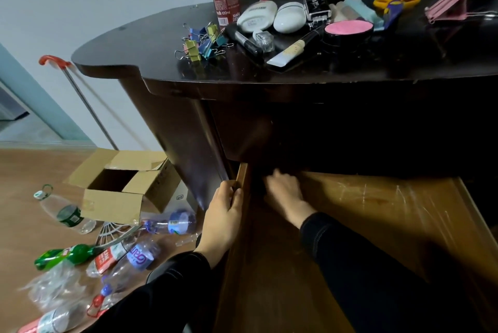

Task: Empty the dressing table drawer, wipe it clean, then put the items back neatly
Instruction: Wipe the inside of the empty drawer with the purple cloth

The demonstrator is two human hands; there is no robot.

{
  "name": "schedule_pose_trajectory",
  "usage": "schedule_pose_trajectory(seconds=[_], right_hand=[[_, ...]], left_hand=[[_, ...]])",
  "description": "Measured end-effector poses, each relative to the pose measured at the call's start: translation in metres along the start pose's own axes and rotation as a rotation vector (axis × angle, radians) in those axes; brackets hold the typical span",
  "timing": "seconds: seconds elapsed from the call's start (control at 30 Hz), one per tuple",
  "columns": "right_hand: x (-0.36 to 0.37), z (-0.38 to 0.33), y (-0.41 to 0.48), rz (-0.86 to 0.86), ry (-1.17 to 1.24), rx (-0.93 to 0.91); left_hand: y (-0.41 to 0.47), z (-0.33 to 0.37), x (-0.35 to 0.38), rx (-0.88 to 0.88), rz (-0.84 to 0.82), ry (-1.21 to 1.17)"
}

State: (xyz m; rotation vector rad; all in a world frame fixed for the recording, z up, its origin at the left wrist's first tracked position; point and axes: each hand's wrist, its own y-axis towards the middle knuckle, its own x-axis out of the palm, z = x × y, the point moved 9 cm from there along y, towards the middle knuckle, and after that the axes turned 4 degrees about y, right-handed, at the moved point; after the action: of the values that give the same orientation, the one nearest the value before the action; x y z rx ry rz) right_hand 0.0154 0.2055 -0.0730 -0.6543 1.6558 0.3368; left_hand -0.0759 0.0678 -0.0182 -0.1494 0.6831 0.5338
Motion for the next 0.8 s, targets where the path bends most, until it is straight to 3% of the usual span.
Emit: schedule_pose_trajectory(seconds=[0.23, 0.33, 0.47, 0.57, 0.63, 0.73, 0.8], right_hand=[[0.055, -0.031, -0.079, -0.207, 0.126, -0.103], [0.035, -0.011, -0.062, -0.047, 0.277, 0.031], [-0.003, 0.022, -0.029, 0.156, 0.847, 0.305], [-0.018, 0.023, -0.012, 0.318, 1.046, 0.287], [-0.003, 0.013, -0.012, 0.246, 1.013, 0.257], [0.017, 0.011, -0.018, 0.097, 0.750, 0.210], [0.013, 0.019, -0.015, 0.080, 0.748, 0.231]], left_hand=[[0.002, -0.001, 0.001, 0.025, 0.009, -0.005], [0.003, 0.000, 0.001, 0.034, 0.006, 0.009], [0.001, 0.003, 0.000, 0.031, 0.000, 0.024], [0.001, 0.003, 0.000, 0.025, -0.002, 0.012], [0.002, 0.003, 0.000, 0.031, 0.002, 0.005], [0.002, 0.002, 0.000, 0.034, -0.001, -0.002], [0.003, 0.000, 0.001, 0.032, -0.005, -0.011]])
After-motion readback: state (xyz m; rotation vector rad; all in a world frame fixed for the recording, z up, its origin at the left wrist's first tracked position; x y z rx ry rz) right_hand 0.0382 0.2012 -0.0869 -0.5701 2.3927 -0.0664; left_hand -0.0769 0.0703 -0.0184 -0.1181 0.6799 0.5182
